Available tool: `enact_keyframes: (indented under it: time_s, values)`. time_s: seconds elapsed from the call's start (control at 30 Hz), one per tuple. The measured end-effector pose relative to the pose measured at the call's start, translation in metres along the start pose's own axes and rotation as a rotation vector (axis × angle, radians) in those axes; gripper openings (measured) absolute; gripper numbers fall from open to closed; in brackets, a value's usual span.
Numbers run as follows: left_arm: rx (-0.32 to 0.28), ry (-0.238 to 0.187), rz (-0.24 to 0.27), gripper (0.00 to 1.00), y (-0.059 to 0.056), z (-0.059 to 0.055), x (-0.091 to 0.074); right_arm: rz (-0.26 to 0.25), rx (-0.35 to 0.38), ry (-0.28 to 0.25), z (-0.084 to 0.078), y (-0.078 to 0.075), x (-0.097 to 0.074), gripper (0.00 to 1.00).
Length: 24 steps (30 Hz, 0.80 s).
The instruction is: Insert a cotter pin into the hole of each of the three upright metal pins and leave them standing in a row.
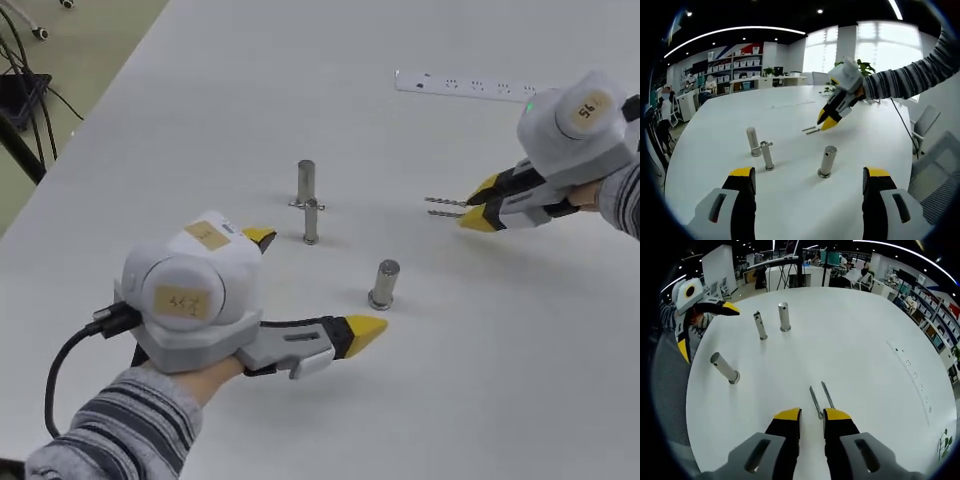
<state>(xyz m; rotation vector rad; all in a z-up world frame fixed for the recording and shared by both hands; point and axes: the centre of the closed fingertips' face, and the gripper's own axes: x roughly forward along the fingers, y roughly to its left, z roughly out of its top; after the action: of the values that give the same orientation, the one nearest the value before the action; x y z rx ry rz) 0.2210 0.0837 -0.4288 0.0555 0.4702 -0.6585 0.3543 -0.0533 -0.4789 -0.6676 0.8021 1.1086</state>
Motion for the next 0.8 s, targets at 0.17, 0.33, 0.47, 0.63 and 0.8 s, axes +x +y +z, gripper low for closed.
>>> enact_keyframes:
  time_s: [0.17,0.33,0.47,0.63,0.8]
  values:
    - [-0.003,-0.002,0.0,0.87,0.001,0.0,-0.001,0.005,-0.034,0.047,-0.009,-0.008,0.011,0.11]
    - [-0.004,-0.005,-0.002,0.87,0.001,0.001,-0.001,0.013,-0.057,0.074,-0.01,-0.007,0.012,0.1]
    - [-0.003,-0.001,-0.007,0.87,-0.001,0.0,-0.001,0.029,-0.072,0.097,-0.009,-0.006,0.011,0.09]
    - [-0.002,0.002,-0.012,0.86,-0.002,-0.001,0.0,0.053,-0.091,0.13,-0.011,-0.008,0.012,0.06]
    - [0.002,0.003,-0.018,0.86,-0.003,-0.001,0.0,0.068,-0.125,0.156,-0.011,-0.005,0.012,0.03]
